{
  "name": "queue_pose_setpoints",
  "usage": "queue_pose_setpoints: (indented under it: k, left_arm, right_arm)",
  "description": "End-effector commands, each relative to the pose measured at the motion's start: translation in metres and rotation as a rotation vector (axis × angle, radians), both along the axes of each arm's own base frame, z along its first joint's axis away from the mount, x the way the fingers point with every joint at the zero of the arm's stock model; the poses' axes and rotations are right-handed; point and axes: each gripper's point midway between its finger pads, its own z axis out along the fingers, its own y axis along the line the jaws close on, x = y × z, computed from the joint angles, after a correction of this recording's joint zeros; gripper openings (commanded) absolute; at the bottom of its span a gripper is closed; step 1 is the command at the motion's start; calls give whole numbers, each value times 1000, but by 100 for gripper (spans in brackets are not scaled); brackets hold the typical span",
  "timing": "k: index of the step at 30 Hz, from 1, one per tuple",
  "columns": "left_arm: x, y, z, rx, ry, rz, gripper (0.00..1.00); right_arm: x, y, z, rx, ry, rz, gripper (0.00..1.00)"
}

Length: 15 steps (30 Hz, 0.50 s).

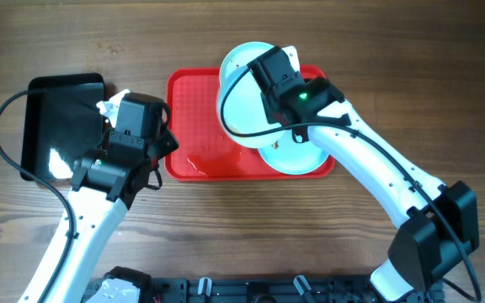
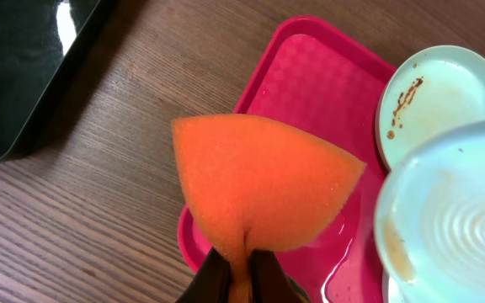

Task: Clean dirty plates on tray and stack at the side
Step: 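Lift the front-left plate with the right gripper toward the back plate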

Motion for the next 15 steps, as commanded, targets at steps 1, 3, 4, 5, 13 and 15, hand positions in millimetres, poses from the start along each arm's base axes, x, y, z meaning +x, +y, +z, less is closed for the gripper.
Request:
queue_pose_setpoints:
  k: [1, 3, 4, 5, 13, 15]
  left_arm:
    - [0, 0, 3, -20, -3, 18, 4]
    - [0, 0, 3, -19, 0, 18, 4]
    - [0, 0, 3, -19, 0, 18, 4]
    - [0, 0, 3, -19, 0, 18, 4]
    - [-1, 1, 2, -35, 2, 42, 4]
    - [-1, 1, 2, -35, 2, 42, 4]
  right_arm:
    - [5, -11, 41, -251, -176, -7, 4]
    - [3, -5, 52, -306, -232, 0, 4]
    - [2, 1, 55, -323, -245, 20, 4]
    - [1, 7, 58, -341, -254, 50, 4]
    - [-9, 33, 91, -479, -409, 75, 4]
    - [-12, 37, 94, -485, -427, 76, 4]
